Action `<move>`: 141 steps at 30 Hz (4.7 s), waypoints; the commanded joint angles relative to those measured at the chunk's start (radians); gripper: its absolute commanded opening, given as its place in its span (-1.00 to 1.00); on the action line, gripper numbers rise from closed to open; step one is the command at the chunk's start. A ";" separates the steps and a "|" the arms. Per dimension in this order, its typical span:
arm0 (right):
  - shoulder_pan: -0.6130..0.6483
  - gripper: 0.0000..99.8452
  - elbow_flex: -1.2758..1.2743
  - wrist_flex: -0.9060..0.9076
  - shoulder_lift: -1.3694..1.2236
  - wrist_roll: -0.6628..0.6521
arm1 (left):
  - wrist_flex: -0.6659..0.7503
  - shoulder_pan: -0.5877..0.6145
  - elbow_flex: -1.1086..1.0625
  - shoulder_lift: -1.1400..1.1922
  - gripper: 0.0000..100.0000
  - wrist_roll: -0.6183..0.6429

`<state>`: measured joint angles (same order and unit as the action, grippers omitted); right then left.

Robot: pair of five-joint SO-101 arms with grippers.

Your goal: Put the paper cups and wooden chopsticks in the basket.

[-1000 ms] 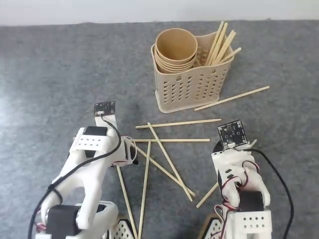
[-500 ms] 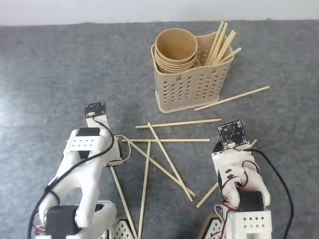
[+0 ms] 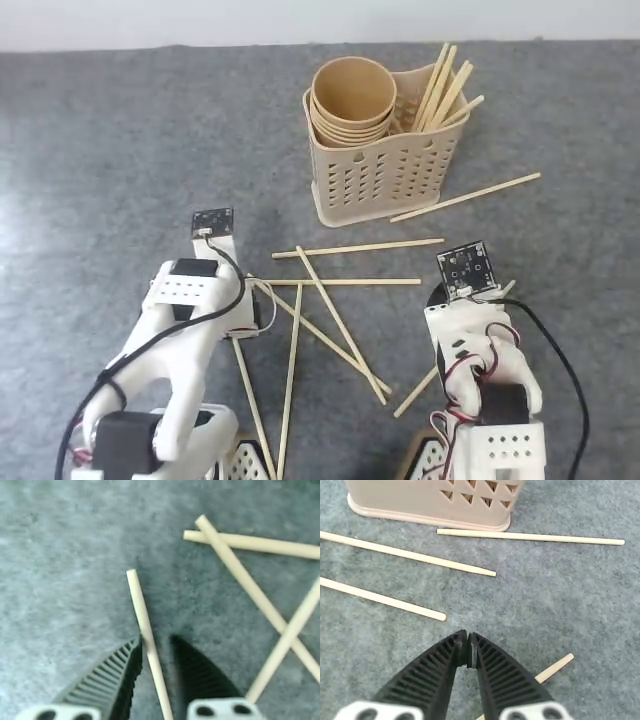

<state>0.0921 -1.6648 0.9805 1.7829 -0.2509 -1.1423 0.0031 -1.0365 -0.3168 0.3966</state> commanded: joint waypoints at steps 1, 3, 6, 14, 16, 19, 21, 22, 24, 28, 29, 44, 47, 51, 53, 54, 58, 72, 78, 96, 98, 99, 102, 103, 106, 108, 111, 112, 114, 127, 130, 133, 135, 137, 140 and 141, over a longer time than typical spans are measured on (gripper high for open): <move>0.005 -0.99 -0.020 -0.013 -0.001 -0.012 | 0.015 -0.003 0.010 0.035 -0.96 0.014; 0.005 -0.99 -0.020 -0.013 -0.001 -0.012 | 0.031 -0.003 0.030 0.107 -0.97 0.014; 0.005 -0.99 -0.020 -0.013 -0.001 -0.012 | 0.026 -0.003 0.094 0.252 -0.98 0.015; 0.005 -0.99 -0.020 -0.015 -0.001 -0.012 | -0.149 -0.058 0.400 0.411 -0.98 0.091; 0.005 -0.99 -0.020 -0.015 -0.001 -0.012 | -0.187 -0.098 0.438 0.362 -0.98 0.095; 0.005 -0.99 -0.020 -0.015 -0.001 -0.012 | -0.232 -0.155 0.470 0.242 -0.98 0.143; 0.005 -0.99 -0.020 -0.015 -0.001 -0.012 | -0.247 -0.189 0.489 0.146 -0.98 0.157; 0.005 -0.99 -0.020 -0.015 -0.001 -0.012 | -0.249 -0.201 0.498 0.095 -0.98 0.157; 0.005 -0.99 -0.020 -0.015 -0.001 -0.012 | -0.249 -0.222 0.512 -0.012 -0.98 0.173; 0.005 -0.99 -0.020 -0.015 -0.001 -0.012 | -0.292 -0.262 0.518 -0.183 -0.98 0.180; 0.005 -0.99 -0.020 -0.015 -0.001 -0.012 | -0.322 -0.269 0.516 -0.210 -0.98 0.180; 0.005 -0.99 -0.020 -0.013 -0.001 -0.012 | -0.281 -0.098 0.332 -0.021 -0.49 0.183; 0.005 -0.99 -0.020 -0.015 -0.001 -0.012 | -0.229 -0.098 0.280 0.032 -0.48 0.183; 0.005 -0.99 -0.020 -0.015 -0.001 -0.012 | -0.204 -0.089 0.236 0.089 -0.62 0.181; 0.005 -0.99 -0.020 -0.016 -0.001 -0.012 | -0.204 -0.064 0.236 0.098 -0.74 0.178; 0.005 -0.99 -0.020 -0.016 -0.001 -0.012 | -0.203 -0.049 0.236 0.104 -0.80 0.178; 0.005 -0.99 -0.020 -0.016 -0.001 -0.012 | -0.183 0.011 0.228 0.112 -0.96 0.175; 0.005 -0.99 -0.020 -0.015 -0.001 -0.012 | -0.097 0.023 0.153 0.110 -0.97 0.118; 0.005 -0.99 -0.020 -0.016 -0.001 -0.012 | -0.127 0.021 0.170 0.107 -0.97 0.118; 0.005 -0.99 -0.020 -0.016 -0.001 -0.012 | -0.141 0.012 0.211 0.112 -0.97 0.120; 0.005 -0.99 -0.020 -0.016 -0.001 -0.012 | -0.143 -0.002 0.211 0.112 -0.97 0.120; 0.005 -0.99 -0.020 -0.016 -0.001 -0.012 | -0.141 -0.008 0.211 0.112 -0.97 0.120; 0.005 -0.99 -0.020 -0.016 -0.001 -0.012 | -0.141 -0.026 0.214 0.112 -0.91 0.120; 0.005 -0.99 -0.020 -0.016 -0.001 -0.012 | -0.143 -0.035 0.211 0.112 -0.86 0.120; 0.005 -0.99 -0.020 -0.016 -0.001 -0.012 | -0.149 -0.060 0.209 0.112 -0.73 0.120; 0.005 -0.99 -0.020 -0.016 -0.001 -0.012 | -0.149 -0.061 0.209 0.112 -0.73 0.120; 0.005 -0.99 -0.020 -0.016 -0.001 -0.012 | -0.149 -0.043 0.208 0.112 -0.80 0.120; 0.005 -0.99 -0.020 -0.015 -0.001 -0.012 | -0.146 -0.032 0.202 0.112 -0.81 0.120; 0.005 -0.99 -0.020 -0.015 -0.001 -0.012 | -0.140 -0.012 0.186 0.112 -0.81 0.118; 0.005 -0.99 -0.020 -0.015 -0.001 -0.012 | 0.000 0.006 0.071 0.114 -0.81 0.115; 0.005 -0.99 -0.020 -0.015 -0.001 -0.012 | 0.044 0.006 0.039 0.114 -0.82 0.115; 0.005 -0.99 -0.020 -0.015 -0.001 -0.012 | 0.043 0.006 0.039 0.114 -0.83 0.115; 0.005 -0.99 -0.020 -0.015 -0.001 -0.012 | 0.043 0.006 0.041 0.114 -0.90 0.115; 0.005 -0.99 -0.020 -0.015 -0.001 -0.012 | 0.043 0.006 0.042 0.114 -0.99 0.115; 0.005 -0.99 -0.020 -0.015 -0.001 -0.012 | 0.043 0.005 0.044 0.114 -0.97 0.115; 0.005 -0.99 -0.020 -0.015 -0.001 -0.012 | 0.044 0.005 0.045 0.112 -0.98 0.115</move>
<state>0.0921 -1.6648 0.9805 1.7829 -0.2509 -1.1239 0.0000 -0.9920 -0.2048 0.5209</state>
